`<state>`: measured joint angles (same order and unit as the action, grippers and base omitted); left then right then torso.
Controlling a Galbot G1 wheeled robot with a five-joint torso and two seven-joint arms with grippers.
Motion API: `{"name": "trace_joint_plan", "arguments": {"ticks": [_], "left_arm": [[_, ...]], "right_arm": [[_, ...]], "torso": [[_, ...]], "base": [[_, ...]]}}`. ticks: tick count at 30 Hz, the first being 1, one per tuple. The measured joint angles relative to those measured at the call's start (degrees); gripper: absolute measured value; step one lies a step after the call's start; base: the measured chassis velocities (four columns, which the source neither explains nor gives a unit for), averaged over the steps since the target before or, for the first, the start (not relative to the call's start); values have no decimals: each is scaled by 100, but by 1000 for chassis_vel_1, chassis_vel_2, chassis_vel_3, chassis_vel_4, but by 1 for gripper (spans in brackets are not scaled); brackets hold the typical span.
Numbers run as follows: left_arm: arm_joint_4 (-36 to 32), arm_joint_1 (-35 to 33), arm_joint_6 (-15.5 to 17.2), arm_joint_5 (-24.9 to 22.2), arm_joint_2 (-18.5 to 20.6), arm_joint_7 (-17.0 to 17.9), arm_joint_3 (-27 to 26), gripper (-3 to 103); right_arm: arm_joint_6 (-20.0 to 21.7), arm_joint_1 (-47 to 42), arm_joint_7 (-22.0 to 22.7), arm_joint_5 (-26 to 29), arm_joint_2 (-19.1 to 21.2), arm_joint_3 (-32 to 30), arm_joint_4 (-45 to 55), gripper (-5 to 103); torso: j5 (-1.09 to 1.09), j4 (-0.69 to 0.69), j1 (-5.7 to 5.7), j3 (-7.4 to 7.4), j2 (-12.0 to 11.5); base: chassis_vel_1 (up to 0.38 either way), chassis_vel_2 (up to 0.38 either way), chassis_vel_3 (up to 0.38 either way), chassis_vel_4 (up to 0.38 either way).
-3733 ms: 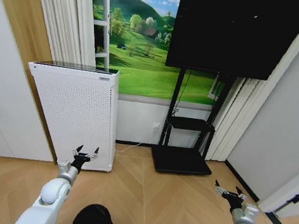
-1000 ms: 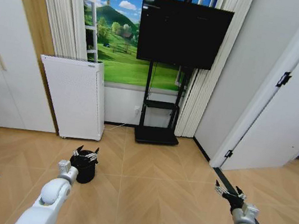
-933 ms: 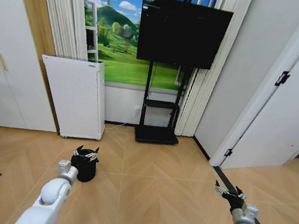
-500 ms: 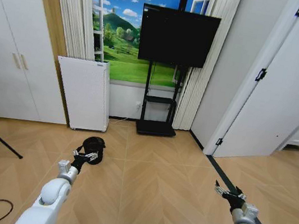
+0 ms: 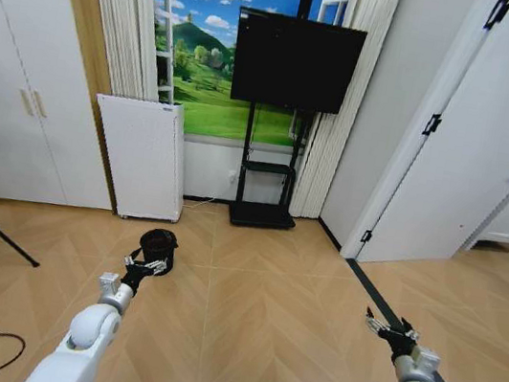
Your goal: Pick up the trash bin and place the garbage on the floor into it.
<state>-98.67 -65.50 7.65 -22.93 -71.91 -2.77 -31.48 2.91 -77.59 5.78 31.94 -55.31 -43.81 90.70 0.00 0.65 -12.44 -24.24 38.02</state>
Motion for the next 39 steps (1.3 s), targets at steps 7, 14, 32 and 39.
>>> {"name": "trace_joint_plan", "arguments": {"ticks": [7,14,32,39], "left_arm": [[0,-1,0,0,0,0,0,100],[0,-1,0,0,0,0,0,100],[0,-1,0,0,0,0,0,100],[0,-1,0,0,0,0,0,100]], "right_arm": [[0,-1,0,0,0,0,0,100],[0,-1,0,0,0,0,0,100],[-1,-1,0,0,0,0,0,100],[0,-1,0,0,0,0,0,100]], "torso": [[0,2,4,1,1],[0,0,3,1,1],[0,1,3,1,1],[0,1,3,1,1]], "base": [[0,0,0,0],[0,0,0,0],[0,0,0,0],[0,0,0,0]]}}
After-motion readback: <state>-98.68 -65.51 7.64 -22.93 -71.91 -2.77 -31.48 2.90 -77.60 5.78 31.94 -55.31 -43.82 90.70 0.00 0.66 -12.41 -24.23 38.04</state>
